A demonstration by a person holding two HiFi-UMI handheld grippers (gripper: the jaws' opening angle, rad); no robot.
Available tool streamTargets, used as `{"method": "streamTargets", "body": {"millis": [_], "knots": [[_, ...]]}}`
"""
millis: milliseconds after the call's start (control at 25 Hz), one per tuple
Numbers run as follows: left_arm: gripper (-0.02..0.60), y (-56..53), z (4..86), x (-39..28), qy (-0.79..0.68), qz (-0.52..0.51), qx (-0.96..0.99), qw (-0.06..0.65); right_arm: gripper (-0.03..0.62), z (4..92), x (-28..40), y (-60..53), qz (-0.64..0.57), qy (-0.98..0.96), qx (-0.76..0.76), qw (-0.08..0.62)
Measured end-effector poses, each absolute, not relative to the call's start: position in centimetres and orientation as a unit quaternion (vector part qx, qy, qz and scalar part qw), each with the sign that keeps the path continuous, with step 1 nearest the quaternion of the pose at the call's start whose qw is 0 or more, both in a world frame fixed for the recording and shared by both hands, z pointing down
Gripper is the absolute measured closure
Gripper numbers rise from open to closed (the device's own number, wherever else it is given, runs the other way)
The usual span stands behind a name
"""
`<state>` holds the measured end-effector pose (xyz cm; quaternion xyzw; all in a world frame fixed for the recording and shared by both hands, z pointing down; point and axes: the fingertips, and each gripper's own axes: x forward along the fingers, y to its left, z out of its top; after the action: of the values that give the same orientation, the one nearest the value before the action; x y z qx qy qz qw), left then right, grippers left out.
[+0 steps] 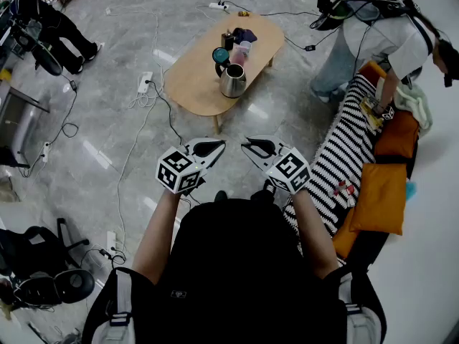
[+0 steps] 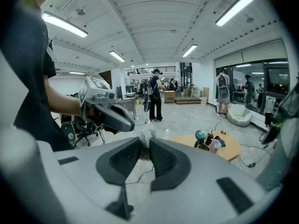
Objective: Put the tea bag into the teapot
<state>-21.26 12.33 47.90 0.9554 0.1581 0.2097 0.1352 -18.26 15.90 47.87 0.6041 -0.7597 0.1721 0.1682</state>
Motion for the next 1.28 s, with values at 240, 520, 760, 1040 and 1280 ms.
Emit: {"method": "streamTargets", "body": {"millis": [240, 520, 760, 1040, 1280], "knots": [[0.571, 12.7, 47.8, -20.6, 0.162, 0.217, 0.953, 0.136, 0.520, 47.7, -17.7, 16.3, 0.180, -0.760, 0.603, 0.162], [0.571, 13.6, 48.0, -19.4, 0.148, 0.227, 0.951, 0.152, 0.520, 47.8, -16.6, 17.0, 0.200, -0.773, 0.583, 0.149], [0.571, 15.6, 48.9, -17.2, 0.100, 0.227, 0.955, 0.161, 0.519, 48.7, -13.6, 19.8, 0.197, -0.795, 0.555, 0.148], [0.571, 17.9, 49.1, -14.6, 0.027, 0.221, 0.959, 0.176, 0.519, 49.0, -8.8, 22.1, 0.184, -0.824, 0.512, 0.154], [0.571, 20.7, 49.4, -11.9, -0.015, 0.225, 0.959, 0.171, 0.519, 50.1, -5.2, 24.7, 0.179, -0.840, 0.490, 0.147]]}}
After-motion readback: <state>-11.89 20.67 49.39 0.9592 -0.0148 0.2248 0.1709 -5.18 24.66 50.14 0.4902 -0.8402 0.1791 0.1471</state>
